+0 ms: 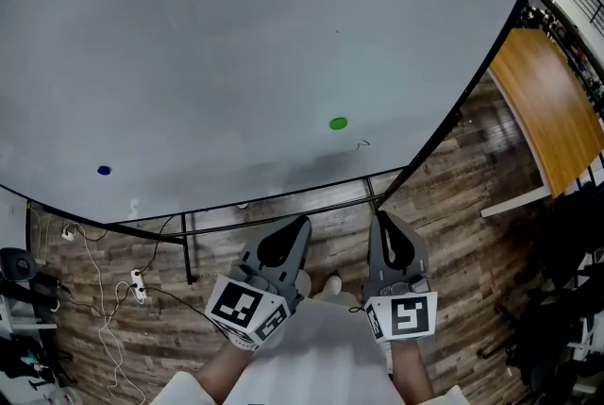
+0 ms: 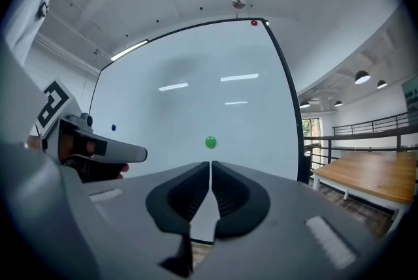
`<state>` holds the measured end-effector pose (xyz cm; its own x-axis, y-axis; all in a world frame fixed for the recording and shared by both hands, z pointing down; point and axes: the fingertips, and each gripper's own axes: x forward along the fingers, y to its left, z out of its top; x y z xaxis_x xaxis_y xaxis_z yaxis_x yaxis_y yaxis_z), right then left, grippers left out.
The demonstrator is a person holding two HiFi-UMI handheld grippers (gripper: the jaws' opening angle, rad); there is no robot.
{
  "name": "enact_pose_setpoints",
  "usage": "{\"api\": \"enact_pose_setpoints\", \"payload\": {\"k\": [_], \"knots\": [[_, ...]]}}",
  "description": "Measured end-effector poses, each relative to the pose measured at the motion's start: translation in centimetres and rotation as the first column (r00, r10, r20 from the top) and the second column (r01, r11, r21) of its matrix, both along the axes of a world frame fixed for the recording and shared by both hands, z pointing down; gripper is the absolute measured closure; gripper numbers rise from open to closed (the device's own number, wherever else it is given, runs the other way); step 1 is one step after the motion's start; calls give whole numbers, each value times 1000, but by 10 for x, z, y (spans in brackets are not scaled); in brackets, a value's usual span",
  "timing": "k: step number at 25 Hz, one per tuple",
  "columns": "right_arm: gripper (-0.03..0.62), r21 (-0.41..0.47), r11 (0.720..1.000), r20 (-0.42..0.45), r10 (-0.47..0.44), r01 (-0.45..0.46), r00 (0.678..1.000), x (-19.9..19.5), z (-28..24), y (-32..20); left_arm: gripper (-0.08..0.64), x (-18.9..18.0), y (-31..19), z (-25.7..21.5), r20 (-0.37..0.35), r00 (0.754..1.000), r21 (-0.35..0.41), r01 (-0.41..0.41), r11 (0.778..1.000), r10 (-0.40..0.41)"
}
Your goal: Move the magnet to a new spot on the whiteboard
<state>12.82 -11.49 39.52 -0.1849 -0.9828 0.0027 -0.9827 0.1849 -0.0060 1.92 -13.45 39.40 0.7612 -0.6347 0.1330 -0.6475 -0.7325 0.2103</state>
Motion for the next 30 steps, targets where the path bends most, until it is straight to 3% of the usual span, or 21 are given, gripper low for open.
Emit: {"api": "enact_pose_setpoints", "payload": {"k": [8,13,30], "knots": [[568,16,999,-19,-38,38,999,-12,-9,-33,554,2,-15,-5,-5,1000,11,-3,1000,3],[523,17,999,-38,-47,48,998,-23,-14,-56,554,-4,-29,-8,-2,1000,12,-5,1000,5],[492,28,1000,-43,15,-14,999,-25,-22,-116,554,-13,-70,-10,-10,1000,8,-1,1000,1]]}}
